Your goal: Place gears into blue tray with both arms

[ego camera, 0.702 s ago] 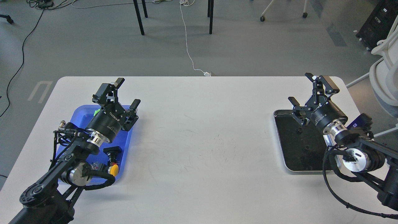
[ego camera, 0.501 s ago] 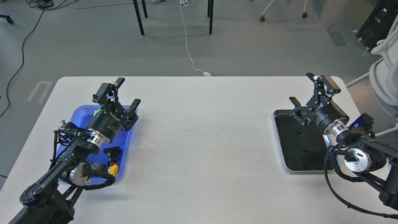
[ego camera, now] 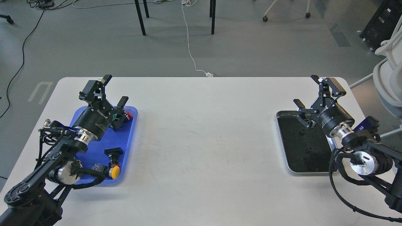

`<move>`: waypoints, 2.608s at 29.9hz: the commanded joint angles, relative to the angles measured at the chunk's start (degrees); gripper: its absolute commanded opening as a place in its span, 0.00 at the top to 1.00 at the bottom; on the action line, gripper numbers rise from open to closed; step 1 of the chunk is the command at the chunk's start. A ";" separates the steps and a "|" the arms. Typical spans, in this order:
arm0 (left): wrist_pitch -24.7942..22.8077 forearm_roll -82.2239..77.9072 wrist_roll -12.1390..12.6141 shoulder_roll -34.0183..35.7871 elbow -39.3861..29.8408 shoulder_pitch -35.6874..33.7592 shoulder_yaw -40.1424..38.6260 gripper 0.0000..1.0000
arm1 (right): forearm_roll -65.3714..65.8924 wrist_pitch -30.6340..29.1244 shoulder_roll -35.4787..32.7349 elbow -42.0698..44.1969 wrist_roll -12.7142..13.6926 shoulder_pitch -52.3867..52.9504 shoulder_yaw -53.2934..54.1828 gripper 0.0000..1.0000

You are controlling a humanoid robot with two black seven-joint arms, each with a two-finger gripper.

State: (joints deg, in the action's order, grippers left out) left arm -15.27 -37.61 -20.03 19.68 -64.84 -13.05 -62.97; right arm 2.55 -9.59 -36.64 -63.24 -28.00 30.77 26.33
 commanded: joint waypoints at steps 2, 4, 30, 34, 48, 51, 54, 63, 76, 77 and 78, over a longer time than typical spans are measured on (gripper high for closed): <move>-0.20 0.52 -0.45 0.97 -0.37 0.39 -0.14 0.02 | 3.14 -2.70 -4.92 -1.35 0.00 0.95 -0.58 0.01; -0.73 0.52 -0.63 1.32 -1.07 0.92 -0.49 0.02 | 9.81 -5.43 -6.86 -1.88 0.00 1.66 -0.58 0.01; -3.89 -0.54 -1.07 0.44 -2.39 0.48 -0.40 0.02 | 95.44 -15.73 -11.80 -2.85 0.00 42.61 -44.52 0.02; -3.80 -0.54 -0.98 0.44 -2.48 0.48 -0.32 0.02 | 99.39 -14.41 -7.67 -1.01 0.00 43.06 -48.82 0.04; -3.80 -0.62 -0.89 -0.08 -2.74 0.13 -0.05 0.02 | 100.28 -9.05 -2.12 6.38 0.00 41.74 -54.72 0.26; -3.72 -0.97 -0.89 -0.17 -2.74 0.13 -0.14 0.02 | 100.28 -8.61 -1.25 6.38 0.00 41.48 -54.81 0.31; -3.80 -1.06 -0.89 -0.08 -2.74 0.13 -0.14 0.02 | 100.19 -8.52 -0.98 7.34 0.00 41.39 -55.16 0.31; -3.72 -1.06 -0.89 0.35 -2.74 0.13 -0.23 0.02 | 99.93 -7.29 0.78 8.75 0.00 39.89 -55.43 0.38; -3.72 -1.06 -0.98 0.44 -2.74 0.13 -0.23 0.02 | 99.75 -7.29 0.52 8.40 0.00 39.19 -55.43 0.45; -3.80 -1.06 -0.98 0.44 -2.74 0.13 -0.23 0.02 | 99.75 -7.29 0.60 8.40 0.00 39.02 -55.43 0.46; -3.80 -1.06 -0.89 0.44 -2.74 0.13 -0.23 0.02 | 99.75 -7.29 0.69 8.40 0.00 39.01 -55.43 0.47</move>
State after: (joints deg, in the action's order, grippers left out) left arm -19.07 -38.67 -20.95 20.11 -67.58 -12.91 -63.16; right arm 102.32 -16.87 -36.13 -54.84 -27.99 70.00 -29.10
